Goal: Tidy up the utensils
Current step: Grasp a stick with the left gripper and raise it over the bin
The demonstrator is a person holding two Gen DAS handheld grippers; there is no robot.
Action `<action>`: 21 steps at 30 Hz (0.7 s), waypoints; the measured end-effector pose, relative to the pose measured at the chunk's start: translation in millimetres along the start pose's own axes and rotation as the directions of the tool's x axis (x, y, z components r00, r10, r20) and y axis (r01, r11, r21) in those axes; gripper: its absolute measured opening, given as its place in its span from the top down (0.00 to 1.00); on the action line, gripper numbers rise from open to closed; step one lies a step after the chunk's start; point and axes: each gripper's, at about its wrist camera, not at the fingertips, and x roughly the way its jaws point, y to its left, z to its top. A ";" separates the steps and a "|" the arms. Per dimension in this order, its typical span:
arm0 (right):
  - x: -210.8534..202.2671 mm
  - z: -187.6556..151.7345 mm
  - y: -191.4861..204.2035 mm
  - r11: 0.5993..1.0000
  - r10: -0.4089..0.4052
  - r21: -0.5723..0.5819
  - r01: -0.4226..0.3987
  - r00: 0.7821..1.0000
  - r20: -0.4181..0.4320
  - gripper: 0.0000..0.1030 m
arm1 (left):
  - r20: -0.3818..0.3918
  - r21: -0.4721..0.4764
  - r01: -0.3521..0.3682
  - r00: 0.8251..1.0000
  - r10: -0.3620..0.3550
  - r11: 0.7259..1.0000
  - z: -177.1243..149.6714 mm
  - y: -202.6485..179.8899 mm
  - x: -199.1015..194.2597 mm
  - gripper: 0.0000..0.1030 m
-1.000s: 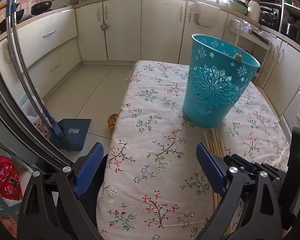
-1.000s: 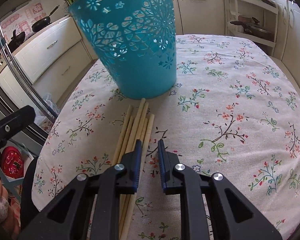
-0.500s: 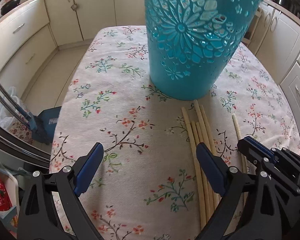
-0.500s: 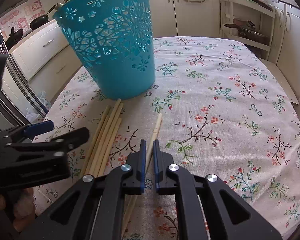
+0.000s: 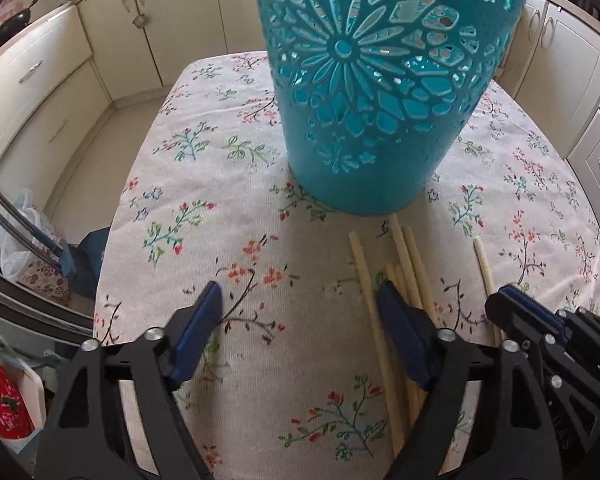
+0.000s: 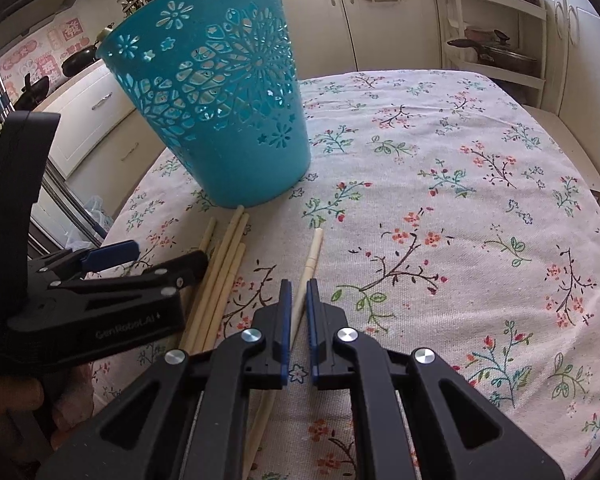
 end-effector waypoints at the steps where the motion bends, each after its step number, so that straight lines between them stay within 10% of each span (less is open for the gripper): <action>1: 0.8 1.2 -0.6 1.000 0.001 0.003 -0.001 1.000 -0.001 0.92 | 0.006 0.007 0.006 1.000 -0.006 1.000 2.5 -1.5 0.1 0.48; 5: 3.2 3.6 -2.3 1.000 0.004 0.008 -0.004 1.000 0.000 0.92 | -0.002 0.048 0.054 0.999 -0.054 0.997 7.9 -8.3 -2.2 0.92; 15: 3.7 3.7 -8.2 0.999 0.033 0.039 -0.033 0.999 0.005 0.92 | -0.094 0.056 0.260 0.963 -0.254 0.964 -1.8 20.9 -50.4 0.96; 21: 2.9 3.4 -10.0 0.998 0.040 0.046 -0.040 0.999 0.007 0.92 | 0.066 0.083 0.390 0.916 -0.396 0.917 45.5 45.4 -156.7 0.96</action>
